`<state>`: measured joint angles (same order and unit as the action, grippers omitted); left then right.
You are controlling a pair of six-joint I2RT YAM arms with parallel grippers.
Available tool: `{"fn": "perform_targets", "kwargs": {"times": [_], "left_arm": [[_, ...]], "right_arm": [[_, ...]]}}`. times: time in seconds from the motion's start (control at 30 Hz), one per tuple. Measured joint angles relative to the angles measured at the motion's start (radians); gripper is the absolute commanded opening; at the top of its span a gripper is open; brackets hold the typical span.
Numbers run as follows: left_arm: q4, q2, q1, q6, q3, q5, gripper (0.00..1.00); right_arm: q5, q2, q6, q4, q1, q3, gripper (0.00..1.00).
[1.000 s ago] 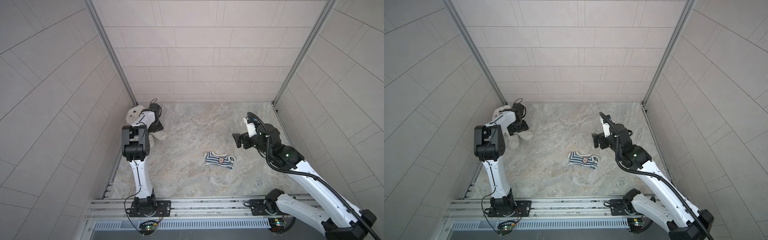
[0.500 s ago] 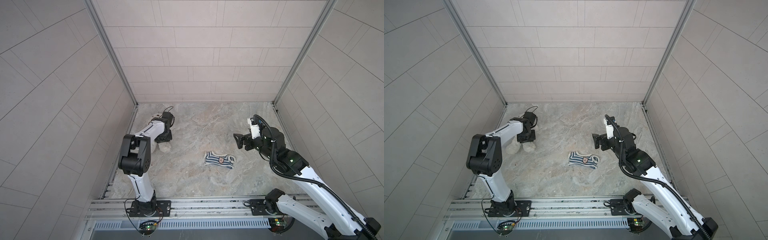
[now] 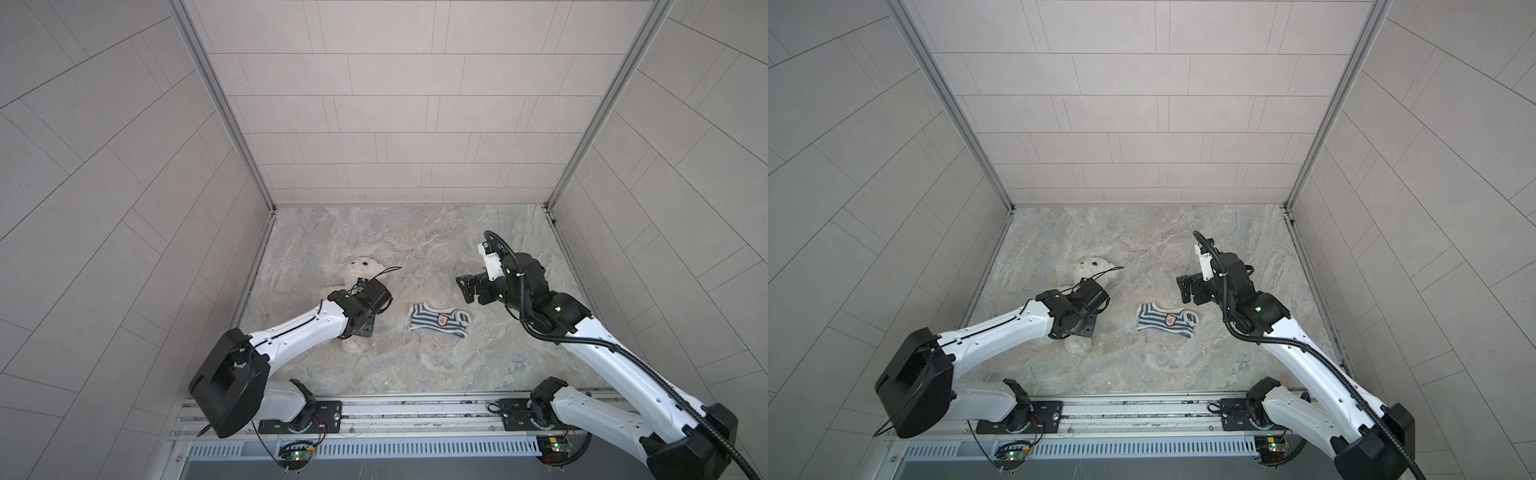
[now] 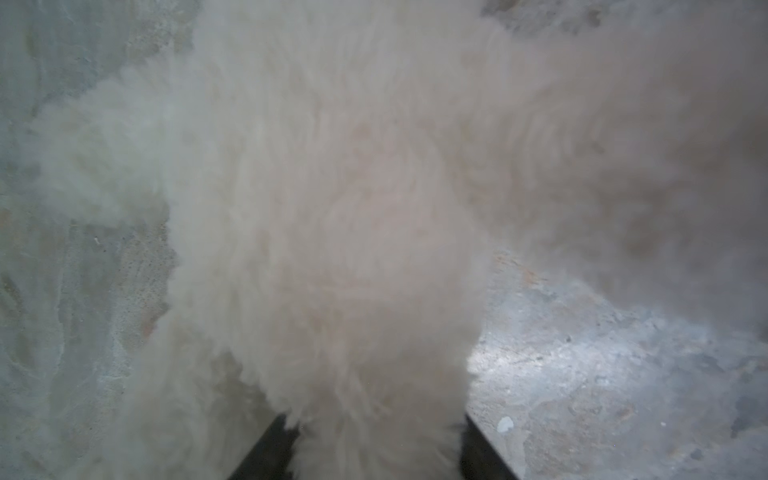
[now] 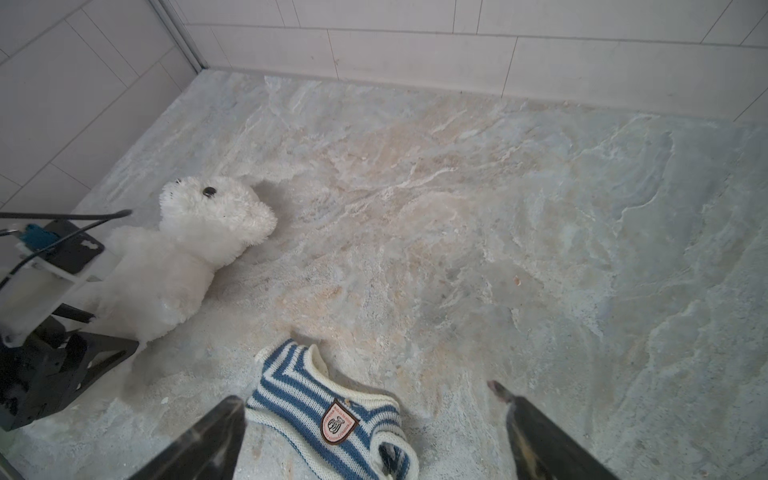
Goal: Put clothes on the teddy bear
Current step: 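Drag the bear toward the sweater with the left gripper while the right descends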
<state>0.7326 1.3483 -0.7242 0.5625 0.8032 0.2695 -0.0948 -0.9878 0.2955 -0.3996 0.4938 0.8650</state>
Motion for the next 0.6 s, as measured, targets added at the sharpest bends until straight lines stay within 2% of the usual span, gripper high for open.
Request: {"fn": "perform_targets", "kwargs": {"times": [0.1,0.17,0.3,0.4,0.5,0.6], "left_arm": [[0.006,-0.048,-0.005,0.000,-0.005,-0.013,0.90],[0.011,-0.112,-0.002,-0.011,0.002,-0.046,0.97],[0.018,-0.218,0.021,-0.037,0.068,-0.126,0.98],[-0.018,-0.238,0.103,-0.053,0.095,-0.175,0.99],[-0.051,-0.192,0.196,-0.068,0.104,-0.169,1.00],[-0.097,-0.085,0.273,-0.083,0.111,-0.164,1.00]], "right_arm": [[-0.014,-0.035,0.000,-0.009,0.000,0.000,1.00],[-0.027,-0.049,0.000,-0.020,0.000,0.000,1.00],[-0.061,-0.087,-0.011,-0.053,0.003,0.007,0.99],[-0.075,-0.149,-0.027,-0.091,0.021,0.029,0.99],[-0.085,-0.201,-0.036,-0.109,0.050,0.035,0.99],[-0.084,-0.248,-0.042,-0.122,0.081,0.036,0.99]]}}
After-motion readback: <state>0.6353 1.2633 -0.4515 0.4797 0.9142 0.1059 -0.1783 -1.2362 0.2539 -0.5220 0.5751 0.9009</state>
